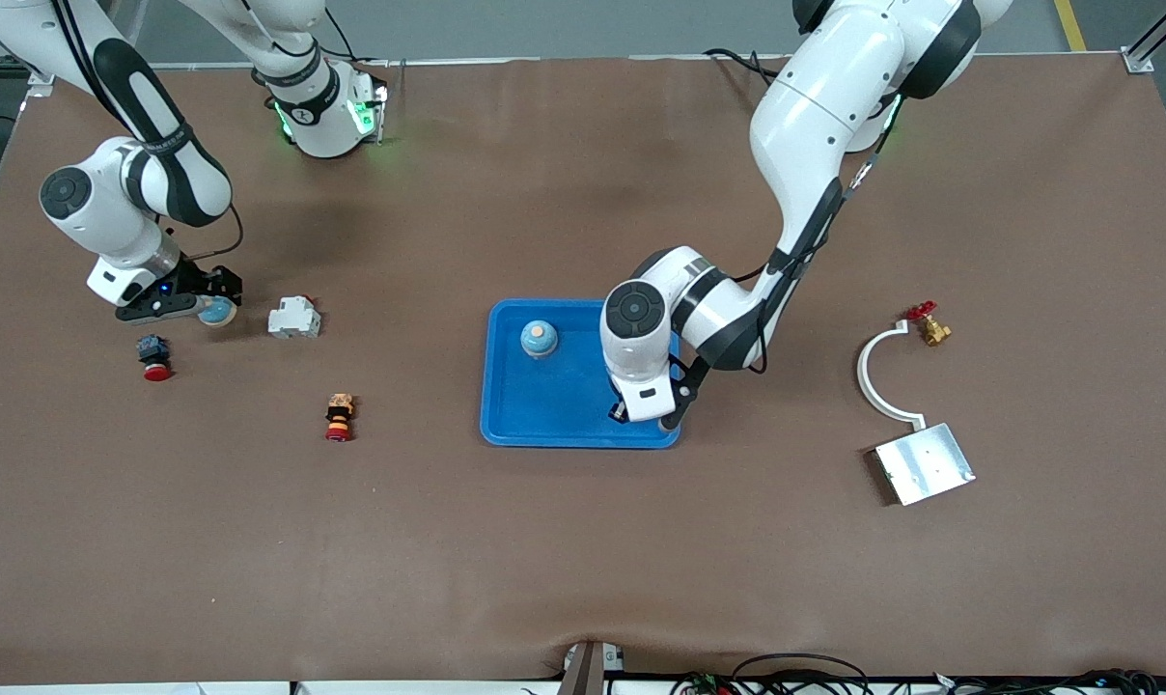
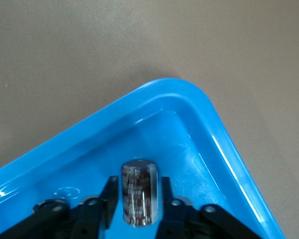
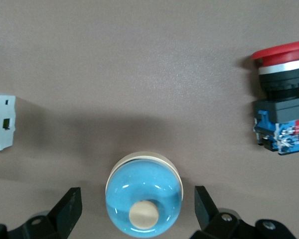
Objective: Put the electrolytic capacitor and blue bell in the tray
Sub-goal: 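Lower and release the capacitor in the tray with the left gripper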
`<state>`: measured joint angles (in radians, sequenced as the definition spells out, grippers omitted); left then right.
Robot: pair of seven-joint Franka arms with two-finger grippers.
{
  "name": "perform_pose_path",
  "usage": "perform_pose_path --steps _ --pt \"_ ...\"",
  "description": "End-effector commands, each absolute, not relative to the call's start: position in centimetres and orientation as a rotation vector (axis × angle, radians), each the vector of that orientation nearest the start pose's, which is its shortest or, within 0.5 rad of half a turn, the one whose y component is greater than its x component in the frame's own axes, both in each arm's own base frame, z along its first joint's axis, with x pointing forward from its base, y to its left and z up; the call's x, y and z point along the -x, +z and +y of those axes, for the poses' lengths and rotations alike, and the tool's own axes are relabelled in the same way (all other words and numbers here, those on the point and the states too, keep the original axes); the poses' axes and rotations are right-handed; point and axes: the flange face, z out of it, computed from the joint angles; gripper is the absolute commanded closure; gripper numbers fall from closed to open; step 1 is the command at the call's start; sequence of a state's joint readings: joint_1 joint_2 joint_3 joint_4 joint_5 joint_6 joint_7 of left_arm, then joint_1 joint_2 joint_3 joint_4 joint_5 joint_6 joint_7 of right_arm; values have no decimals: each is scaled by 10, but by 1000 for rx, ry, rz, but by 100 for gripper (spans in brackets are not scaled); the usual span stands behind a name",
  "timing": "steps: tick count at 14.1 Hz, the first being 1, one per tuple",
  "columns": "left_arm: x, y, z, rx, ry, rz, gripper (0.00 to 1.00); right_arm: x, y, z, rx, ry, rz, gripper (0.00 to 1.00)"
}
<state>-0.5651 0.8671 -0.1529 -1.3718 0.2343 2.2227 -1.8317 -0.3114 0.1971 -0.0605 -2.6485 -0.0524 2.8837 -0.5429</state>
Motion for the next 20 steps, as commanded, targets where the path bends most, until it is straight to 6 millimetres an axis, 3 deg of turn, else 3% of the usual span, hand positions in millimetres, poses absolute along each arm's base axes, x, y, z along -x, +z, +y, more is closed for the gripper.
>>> perform_pose_path --steps 1,3,6,7,9,10,13,15,17,20 --pt "-574 214 -461 2711 -120 -1521 0 -392 173 -154 3155 -37 -373 0" --pt "-577 231 -460 2719 -131 -1513 0 -392 171 -153 3153 -30 -376 0" --pt "-583 269 -447 2765 -137 -1360 0 -391 169 -153 3151 -23 -373 0" --pt "-588 285 -440 2799 -148 -1293 0 -391 169 -153 3151 -23 -376 13" --pt "-600 322 -421 2852 -170 -1192 0 -392 169 -150 3150 -24 -383 82" --pt "-608 340 -406 2870 -183 -1157 0 -392 169 -150 3149 -24 -385 100" --pt "-622 385 -367 2904 -199 -1023 0 -400 176 -138 3148 -44 -411 100" --pt "-632 415 -332 2926 -193 -886 0 -416 203 -115 3153 -83 -407 100" --pt "-635 445 -303 2932 -192 -806 0 -434 241 -81 3148 0 -339 100" --pt "-639 487 -256 2947 -199 -677 0 -453 293 -2 3150 85 -159 100"
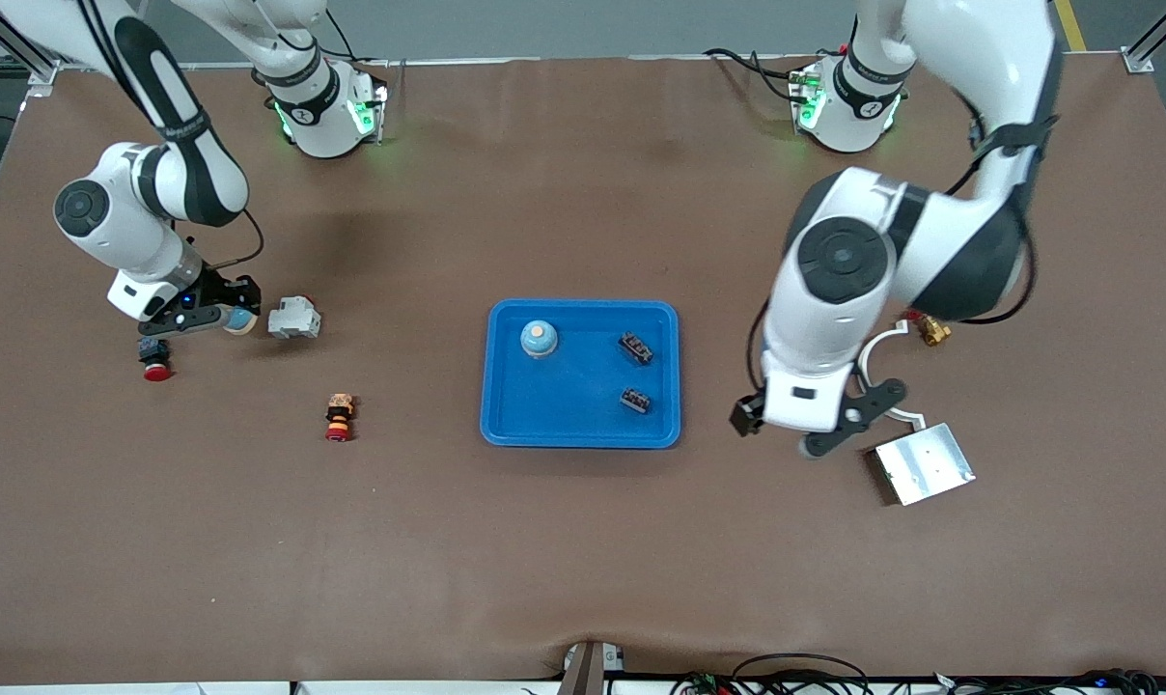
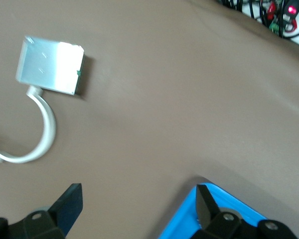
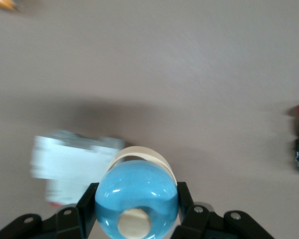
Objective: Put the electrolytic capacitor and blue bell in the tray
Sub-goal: 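Carry the bell to the tray while the left gripper returns to rest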
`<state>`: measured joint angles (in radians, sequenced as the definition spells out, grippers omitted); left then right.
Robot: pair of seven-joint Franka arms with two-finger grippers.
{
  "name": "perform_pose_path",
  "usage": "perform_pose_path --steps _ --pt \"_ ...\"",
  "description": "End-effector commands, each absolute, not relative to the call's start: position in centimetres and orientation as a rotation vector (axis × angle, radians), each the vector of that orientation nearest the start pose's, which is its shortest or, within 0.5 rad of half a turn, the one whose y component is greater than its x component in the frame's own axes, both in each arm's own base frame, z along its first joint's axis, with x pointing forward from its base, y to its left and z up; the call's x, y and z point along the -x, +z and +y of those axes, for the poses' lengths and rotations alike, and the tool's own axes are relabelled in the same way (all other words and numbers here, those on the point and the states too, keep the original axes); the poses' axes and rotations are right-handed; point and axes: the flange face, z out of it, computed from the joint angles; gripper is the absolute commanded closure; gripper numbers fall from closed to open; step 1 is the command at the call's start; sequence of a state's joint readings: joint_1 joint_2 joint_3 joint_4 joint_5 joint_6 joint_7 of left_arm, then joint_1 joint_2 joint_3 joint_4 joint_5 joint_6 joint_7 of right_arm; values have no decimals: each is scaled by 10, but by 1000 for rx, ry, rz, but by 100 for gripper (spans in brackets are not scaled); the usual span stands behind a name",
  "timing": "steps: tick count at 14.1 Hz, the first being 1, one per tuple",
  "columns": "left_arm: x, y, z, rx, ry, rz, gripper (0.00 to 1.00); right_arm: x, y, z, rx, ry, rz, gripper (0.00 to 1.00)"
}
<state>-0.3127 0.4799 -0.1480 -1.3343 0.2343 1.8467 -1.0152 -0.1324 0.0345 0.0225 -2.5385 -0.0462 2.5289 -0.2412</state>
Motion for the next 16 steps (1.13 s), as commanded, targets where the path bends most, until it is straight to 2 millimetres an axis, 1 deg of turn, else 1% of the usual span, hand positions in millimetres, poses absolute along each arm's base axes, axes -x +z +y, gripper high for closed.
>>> perform_pose_path --steps 1,2,3,4,5,6,7,8,9,10,11,13,14,15,16 --pt "-639 499 -242 2953 -197 -617 0 -454 299 27 3130 111 -71 100" --pt "-638 511 -228 2959 -192 -559 0 -457 308 63 3103 105 35 100" --pt "-636 525 -214 2960 -190 -512 0 -458 315 102 3095 108 138 100" --pt "-633 533 -205 2976 -163 -470 0 -459 326 139 3088 86 260 100" --pt "-631 544 -190 3003 -133 -453 0 -457 337 178 3074 62 359 100" --pt "-629 555 -174 3029 -105 -447 0 -456 344 211 3066 64 429 100" --pt "-629 564 -150 3068 -74 -455 0 -462 347 235 3057 74 502 100" --pt "-629 571 -134 3093 -70 -428 0 -466 349 255 3055 90 546 100" --pt "-625 576 -128 3092 -50 -390 0 -471 351 276 3045 89 596 100" --pt "-621 581 -121 3089 -29 -374 0 -477 348 293 3032 87 650 100" --pt "-618 589 -109 3094 -36 -351 0 -484 346 314 3015 76 688 100" --pt "-608 601 -103 3101 -25 -243 0 -503 333 348 2988 64 776 100" --pt "-602 607 -92 3099 -29 -223 0 -512 325 364 2975 60 817 100" --pt "-592 611 -92 3097 -29 -188 0 -520 319 378 2961 55 849 100" --pt "-580 616 -90 3100 -32 -172 0 -527 312 385 2953 53 877 100"
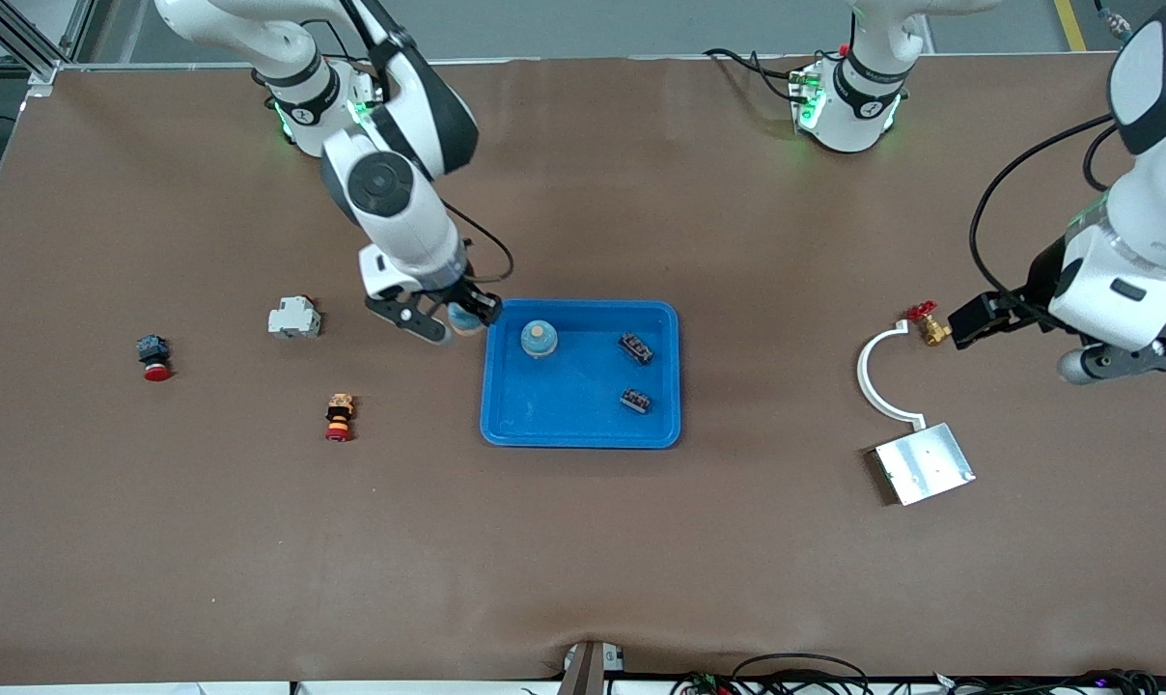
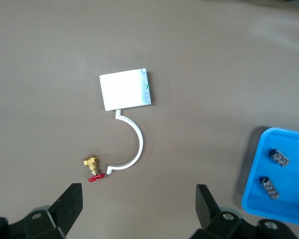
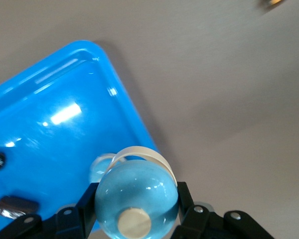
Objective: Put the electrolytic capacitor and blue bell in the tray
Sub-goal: 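Carry the bell to the tray while the left gripper returns to rest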
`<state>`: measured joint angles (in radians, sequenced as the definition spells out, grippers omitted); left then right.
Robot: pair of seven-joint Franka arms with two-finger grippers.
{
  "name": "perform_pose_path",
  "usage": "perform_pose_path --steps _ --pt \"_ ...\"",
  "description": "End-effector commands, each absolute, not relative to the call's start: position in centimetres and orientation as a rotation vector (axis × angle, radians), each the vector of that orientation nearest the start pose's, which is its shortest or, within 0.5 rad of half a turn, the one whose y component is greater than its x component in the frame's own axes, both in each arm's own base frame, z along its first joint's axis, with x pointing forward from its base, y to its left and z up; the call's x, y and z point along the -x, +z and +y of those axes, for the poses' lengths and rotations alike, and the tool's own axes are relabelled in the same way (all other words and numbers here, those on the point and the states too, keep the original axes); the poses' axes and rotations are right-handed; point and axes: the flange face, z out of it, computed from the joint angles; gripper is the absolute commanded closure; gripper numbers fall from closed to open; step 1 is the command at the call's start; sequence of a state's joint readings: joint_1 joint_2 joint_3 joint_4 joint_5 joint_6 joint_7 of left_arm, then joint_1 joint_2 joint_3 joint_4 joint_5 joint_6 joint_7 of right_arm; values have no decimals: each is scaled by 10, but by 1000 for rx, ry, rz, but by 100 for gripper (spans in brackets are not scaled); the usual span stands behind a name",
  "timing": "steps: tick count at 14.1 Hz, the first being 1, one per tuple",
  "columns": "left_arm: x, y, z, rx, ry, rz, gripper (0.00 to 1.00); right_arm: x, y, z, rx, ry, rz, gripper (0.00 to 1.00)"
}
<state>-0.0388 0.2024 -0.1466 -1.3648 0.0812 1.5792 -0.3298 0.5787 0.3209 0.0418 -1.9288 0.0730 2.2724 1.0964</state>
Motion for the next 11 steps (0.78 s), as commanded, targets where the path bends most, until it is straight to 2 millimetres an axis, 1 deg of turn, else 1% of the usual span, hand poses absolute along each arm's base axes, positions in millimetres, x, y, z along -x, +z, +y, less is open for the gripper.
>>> perform_pose_path --steps 1,2,3,4,5,7,8,9,11 --pt "-570 621 -87 3104 -42 -150 0 -533 306 393 2946 49 891 100" --pt "-565 621 -85 3106 -38 -107 0 -537 295 400 2944 53 910 100" --pt "-561 624 -77 3106 -41 -100 0 -540 285 407 2949 46 926 100" --pt "-556 625 -69 3106 -40 -92 0 -546 277 415 2947 29 948 100" --pt "-555 626 -66 3121 -36 -79 0 -553 270 419 2945 13 974 100" --pt "-555 627 -56 3126 -39 -74 0 -561 255 424 2954 -8 988 100" --pt "-555 629 -55 3129 -41 -50 0 -565 251 426 2943 -19 992 100" --pt "-553 632 -49 3131 -45 -43 0 -567 244 426 2930 -31 993 100" --pt "-551 635 -49 3131 -50 -38 0 -571 229 425 2910 -48 993 100"
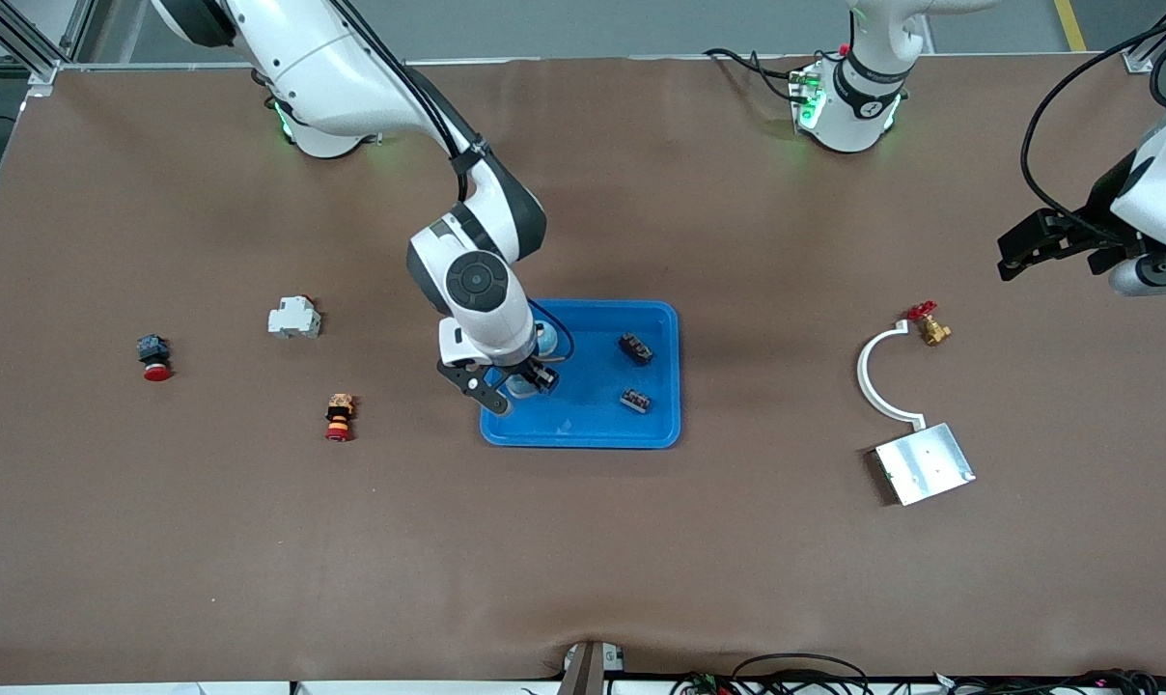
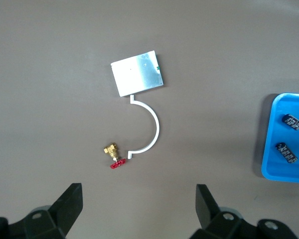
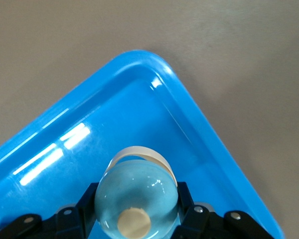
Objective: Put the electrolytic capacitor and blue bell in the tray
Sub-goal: 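Lower the bell into the tray and open the right gripper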
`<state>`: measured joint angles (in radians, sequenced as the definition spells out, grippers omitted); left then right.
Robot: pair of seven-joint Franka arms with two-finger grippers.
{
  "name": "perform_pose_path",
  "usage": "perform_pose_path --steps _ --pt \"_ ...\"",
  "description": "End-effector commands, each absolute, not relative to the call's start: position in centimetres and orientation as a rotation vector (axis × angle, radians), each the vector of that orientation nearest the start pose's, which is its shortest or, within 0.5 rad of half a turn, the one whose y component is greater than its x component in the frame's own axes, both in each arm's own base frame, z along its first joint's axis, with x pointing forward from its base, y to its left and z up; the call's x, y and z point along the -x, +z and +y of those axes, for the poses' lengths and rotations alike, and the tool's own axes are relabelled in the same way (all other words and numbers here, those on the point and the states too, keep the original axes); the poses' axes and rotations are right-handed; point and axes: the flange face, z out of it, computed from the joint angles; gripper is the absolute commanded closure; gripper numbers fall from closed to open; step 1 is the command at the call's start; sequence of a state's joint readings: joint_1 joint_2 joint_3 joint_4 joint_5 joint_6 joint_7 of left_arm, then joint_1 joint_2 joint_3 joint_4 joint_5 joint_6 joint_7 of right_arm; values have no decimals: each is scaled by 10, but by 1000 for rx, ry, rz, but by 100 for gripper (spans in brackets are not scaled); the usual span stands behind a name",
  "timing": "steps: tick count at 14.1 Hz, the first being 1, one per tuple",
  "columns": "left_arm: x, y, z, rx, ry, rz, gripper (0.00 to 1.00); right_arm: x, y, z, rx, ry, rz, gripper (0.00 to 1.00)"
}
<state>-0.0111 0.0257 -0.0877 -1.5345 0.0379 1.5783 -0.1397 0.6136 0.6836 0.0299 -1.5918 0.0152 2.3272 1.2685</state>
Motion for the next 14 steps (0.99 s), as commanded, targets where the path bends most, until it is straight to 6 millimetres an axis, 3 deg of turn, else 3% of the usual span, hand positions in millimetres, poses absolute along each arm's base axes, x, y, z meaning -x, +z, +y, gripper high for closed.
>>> perform_pose_path --steps 1,7,14 --pt "-549 635 -51 3136 -39 -24 0 -575 224 424 2907 -52 997 100" --pt "-546 640 -55 3192 -17 -23 0 -591 189 433 2909 -49 1003 100" --pt "-536 656 -62 3157 -29 -23 0 -592 178 432 2922 -53 1004 100"
